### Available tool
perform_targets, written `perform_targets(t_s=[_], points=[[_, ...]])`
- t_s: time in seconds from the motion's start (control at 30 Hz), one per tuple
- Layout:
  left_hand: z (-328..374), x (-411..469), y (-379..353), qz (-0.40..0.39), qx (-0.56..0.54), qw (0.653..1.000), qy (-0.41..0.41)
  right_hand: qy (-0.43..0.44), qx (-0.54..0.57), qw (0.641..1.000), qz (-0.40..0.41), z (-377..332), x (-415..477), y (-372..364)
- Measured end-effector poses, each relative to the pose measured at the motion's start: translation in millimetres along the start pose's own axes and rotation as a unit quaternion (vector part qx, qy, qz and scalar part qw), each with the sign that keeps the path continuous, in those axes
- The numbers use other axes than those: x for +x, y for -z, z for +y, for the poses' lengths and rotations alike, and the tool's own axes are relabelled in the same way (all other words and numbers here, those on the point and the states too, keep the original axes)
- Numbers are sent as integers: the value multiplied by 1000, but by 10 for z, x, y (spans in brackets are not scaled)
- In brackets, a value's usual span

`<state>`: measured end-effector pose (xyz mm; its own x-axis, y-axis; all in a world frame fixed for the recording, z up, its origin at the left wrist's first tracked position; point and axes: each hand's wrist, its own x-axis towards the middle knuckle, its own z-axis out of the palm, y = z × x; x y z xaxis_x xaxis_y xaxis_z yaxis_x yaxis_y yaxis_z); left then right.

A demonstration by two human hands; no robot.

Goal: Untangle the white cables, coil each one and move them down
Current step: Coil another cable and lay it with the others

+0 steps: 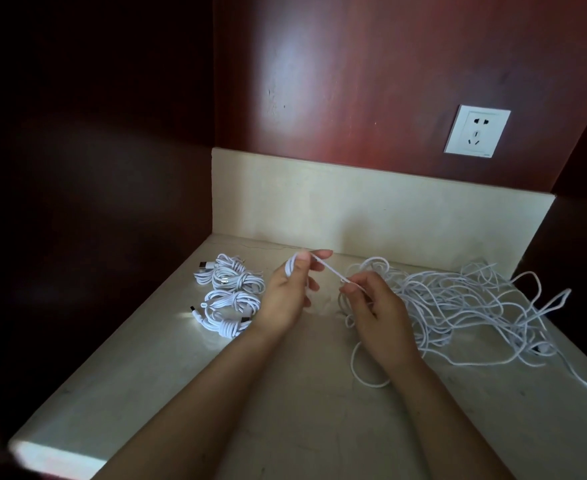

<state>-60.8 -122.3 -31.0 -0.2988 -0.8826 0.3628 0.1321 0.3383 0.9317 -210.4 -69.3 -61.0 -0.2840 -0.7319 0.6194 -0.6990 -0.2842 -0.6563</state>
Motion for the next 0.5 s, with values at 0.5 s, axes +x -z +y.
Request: perform_targets(t_s=[0.5], points=[[144, 172, 187, 144, -362, 916, 93, 116, -103, 984, -83, -55, 39, 4]])
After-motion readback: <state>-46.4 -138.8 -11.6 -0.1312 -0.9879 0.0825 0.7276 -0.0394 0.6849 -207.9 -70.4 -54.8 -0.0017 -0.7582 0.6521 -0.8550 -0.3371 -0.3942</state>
